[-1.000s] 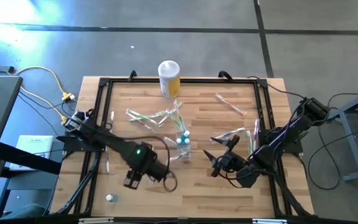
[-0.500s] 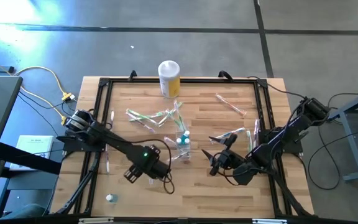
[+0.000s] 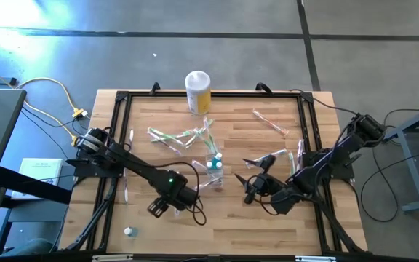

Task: Pick & Place toothbrushing station
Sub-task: Put the purple toothbrush into the transparent organizer

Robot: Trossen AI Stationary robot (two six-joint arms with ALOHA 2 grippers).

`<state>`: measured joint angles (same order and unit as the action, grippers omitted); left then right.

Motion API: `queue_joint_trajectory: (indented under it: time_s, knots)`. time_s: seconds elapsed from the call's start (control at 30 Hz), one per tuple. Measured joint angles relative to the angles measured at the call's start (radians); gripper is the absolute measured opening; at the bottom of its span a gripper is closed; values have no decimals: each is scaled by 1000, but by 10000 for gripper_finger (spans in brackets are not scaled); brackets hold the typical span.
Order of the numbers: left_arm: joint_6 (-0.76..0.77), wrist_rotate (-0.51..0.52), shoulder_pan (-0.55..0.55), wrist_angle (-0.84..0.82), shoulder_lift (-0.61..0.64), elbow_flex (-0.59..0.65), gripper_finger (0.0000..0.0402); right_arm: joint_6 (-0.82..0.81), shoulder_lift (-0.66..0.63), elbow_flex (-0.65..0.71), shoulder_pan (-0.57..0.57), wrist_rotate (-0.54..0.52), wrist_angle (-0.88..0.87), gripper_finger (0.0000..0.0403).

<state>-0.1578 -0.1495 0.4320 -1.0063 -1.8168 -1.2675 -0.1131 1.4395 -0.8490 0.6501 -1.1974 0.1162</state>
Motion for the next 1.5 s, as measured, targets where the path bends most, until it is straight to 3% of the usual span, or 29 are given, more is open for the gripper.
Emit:
queue_joint_trajectory:
  time_s: [0.17,0.4,0.5,0.8,1.13,1.3,1.5]
  knots:
    - [-4,3,11,9,0,0,223,-14,0,0,-37,65,0,275]
    - [-226,181,49,15,0,-4,223,-46,0,0,-80,178,-1,275]
    - [-298,206,47,27,0,-4,223,-48,0,0,-88,199,-1,275]
    - [-490,184,16,138,0,46,223,-52,0,0,-96,218,-7,275]
    - [-487,61,-57,253,4,156,216,-52,0,0,-96,263,-8,275]
    - [-441,48,-59,298,5,204,159,-52,0,0,-96,263,-9,275]
    - [-423,49,-60,291,3,204,27,-52,0,0,-96,263,-9,275]
